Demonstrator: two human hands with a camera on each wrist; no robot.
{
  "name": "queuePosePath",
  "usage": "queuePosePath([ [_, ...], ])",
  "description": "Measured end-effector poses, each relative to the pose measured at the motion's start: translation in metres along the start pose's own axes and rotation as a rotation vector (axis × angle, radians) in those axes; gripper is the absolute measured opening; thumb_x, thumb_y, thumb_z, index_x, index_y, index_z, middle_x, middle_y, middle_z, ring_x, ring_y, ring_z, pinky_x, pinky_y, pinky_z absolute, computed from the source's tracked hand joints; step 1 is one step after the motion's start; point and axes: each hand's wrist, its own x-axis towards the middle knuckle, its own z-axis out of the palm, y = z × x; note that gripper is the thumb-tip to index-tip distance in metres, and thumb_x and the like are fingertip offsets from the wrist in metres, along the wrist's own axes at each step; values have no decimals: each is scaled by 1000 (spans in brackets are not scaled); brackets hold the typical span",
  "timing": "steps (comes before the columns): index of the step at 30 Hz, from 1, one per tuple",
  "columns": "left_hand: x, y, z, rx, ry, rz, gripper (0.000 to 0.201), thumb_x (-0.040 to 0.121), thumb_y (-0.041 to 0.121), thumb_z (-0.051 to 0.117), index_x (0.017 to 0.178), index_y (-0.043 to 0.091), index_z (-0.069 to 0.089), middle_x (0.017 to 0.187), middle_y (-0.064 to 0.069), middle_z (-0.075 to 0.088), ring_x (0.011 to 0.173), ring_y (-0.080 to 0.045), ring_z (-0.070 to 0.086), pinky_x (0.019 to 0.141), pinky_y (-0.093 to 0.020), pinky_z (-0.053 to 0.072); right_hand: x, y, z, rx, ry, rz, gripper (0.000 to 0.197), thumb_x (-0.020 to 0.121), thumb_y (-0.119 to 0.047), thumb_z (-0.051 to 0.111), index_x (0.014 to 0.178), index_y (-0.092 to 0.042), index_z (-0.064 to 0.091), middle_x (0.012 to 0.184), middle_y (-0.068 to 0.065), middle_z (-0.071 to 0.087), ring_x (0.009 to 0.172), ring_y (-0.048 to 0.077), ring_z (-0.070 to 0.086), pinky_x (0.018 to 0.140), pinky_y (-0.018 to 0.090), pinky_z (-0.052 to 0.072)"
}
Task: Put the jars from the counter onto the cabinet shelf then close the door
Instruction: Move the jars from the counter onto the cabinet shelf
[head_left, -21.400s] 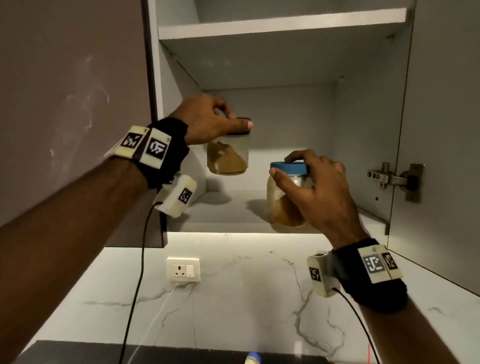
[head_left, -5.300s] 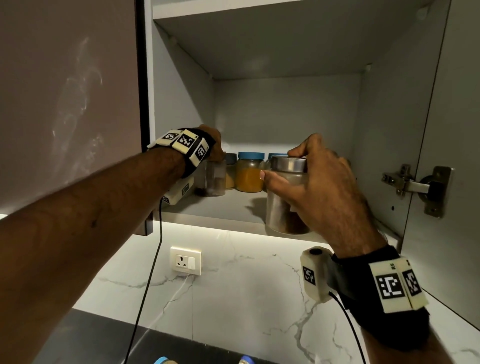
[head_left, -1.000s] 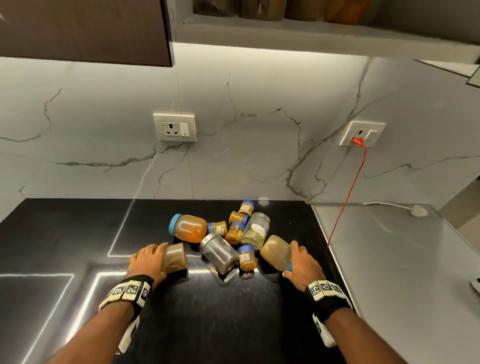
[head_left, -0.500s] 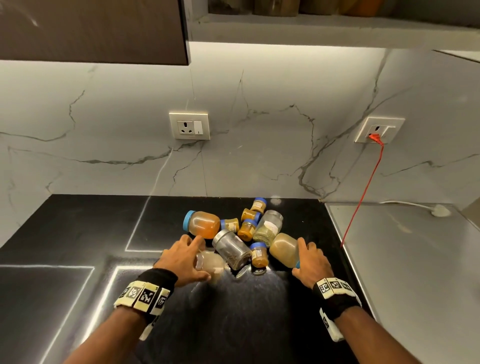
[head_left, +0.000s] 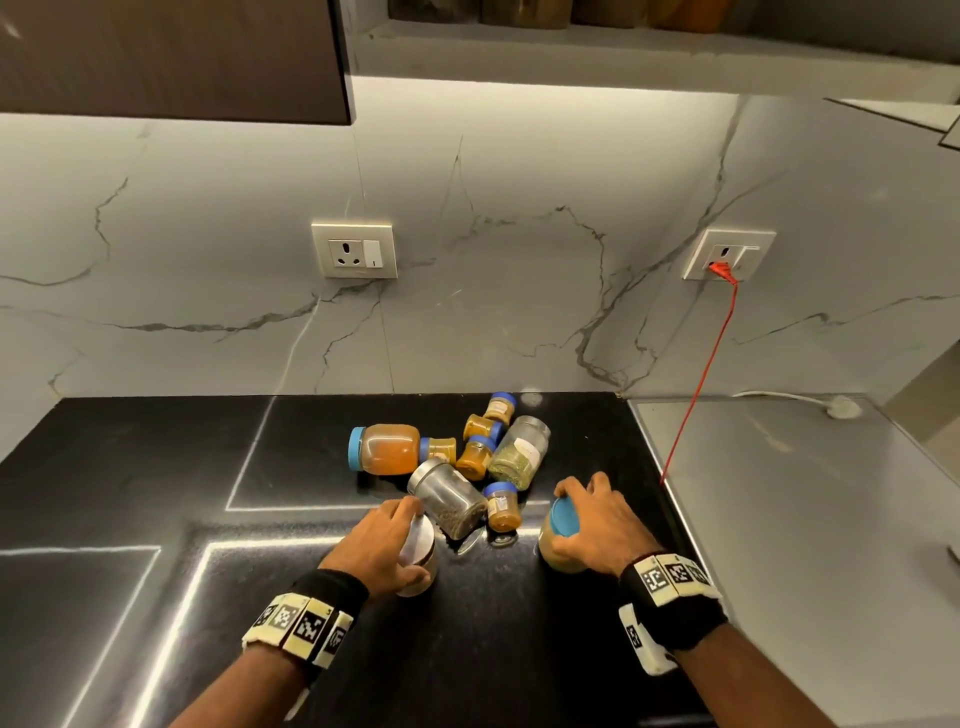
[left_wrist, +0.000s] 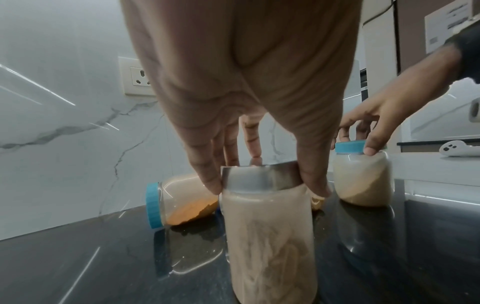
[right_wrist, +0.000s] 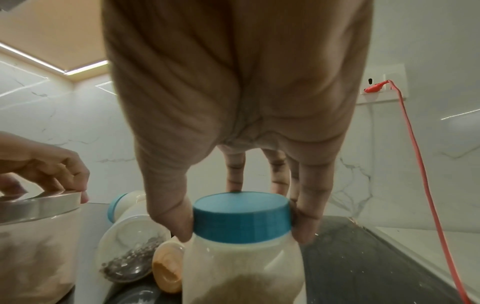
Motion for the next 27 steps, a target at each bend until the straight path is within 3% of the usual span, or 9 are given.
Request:
queuePosePath([
  [5,-6,2,-13,54,1,44,76,80,57,76,142,35,38,148,3,48,131,-17,51,108,-37,48,-13,-5,-11,62,2,-14,70,81,-50,78,141,-40,43,130,0,47,122,24,54,98,36,53],
  [8,-16,10,-34,44,71,99,71,79,67,68,139,39,42,138,12,54,118,-8,56,100,-29,50,-32,-12,-50,140,105,-54,68,76,-55,77,133,-46,41,121,-5,51,111,18,58,93,34,54],
  [11,-30,26,-72,-18,113,191,66,78,75,64,134,45,45,124,21,56,105,-1,59,96,-25,53,-64,-25,-122,246,359,-192,64,75,-63,76,129,-51,44,119,-12,57,103,9,60,85,32,56],
  [13,-37,41,-104,-51,167,263,68,75,82,62,132,48,48,122,27,55,107,3,58,95,-20,53,-96,-39,-185,290,582,-317,61,78,-66,76,131,-50,50,118,-17,59,103,4,61,83,26,55],
  [16,-49,65,-149,-41,282,373,75,68,95,53,130,54,53,123,34,55,108,10,57,93,-15,52,-153,-63,-278,371,970,-447,53,87,-56,78,135,-43,60,123,-18,64,111,3,61,88,21,50],
  [19,-69,93,-193,-6,393,459,70,68,96,52,126,57,58,111,32,62,98,9,63,82,-14,55,-191,-78,-351,453,1172,-545,48,93,-46,76,138,-37,60,133,-10,66,120,7,63,96,24,54],
  [22,-97,125,-239,-39,494,546,60,72,87,63,122,54,64,108,34,66,94,9,66,77,-12,55,-190,-86,-402,434,1193,-544,48,93,-47,73,138,-34,61,132,-11,65,118,6,63,93,22,54],
  [24,-118,147,-263,-68,566,605,57,73,81,69,121,52,66,115,37,65,101,9,66,81,-6,51,-175,-89,-425,388,1155,-482,53,91,-48,73,140,-30,60,135,-5,63,117,11,62,93,23,53],
  [27,-143,177,-297,-97,660,672,55,69,78,73,118,53,67,116,35,67,108,6,66,84,-7,50,-146,-89,-448,284,1110,-373,66,82,-61,69,140,-32,59,135,4,61,117,19,61,97,37,57],
])
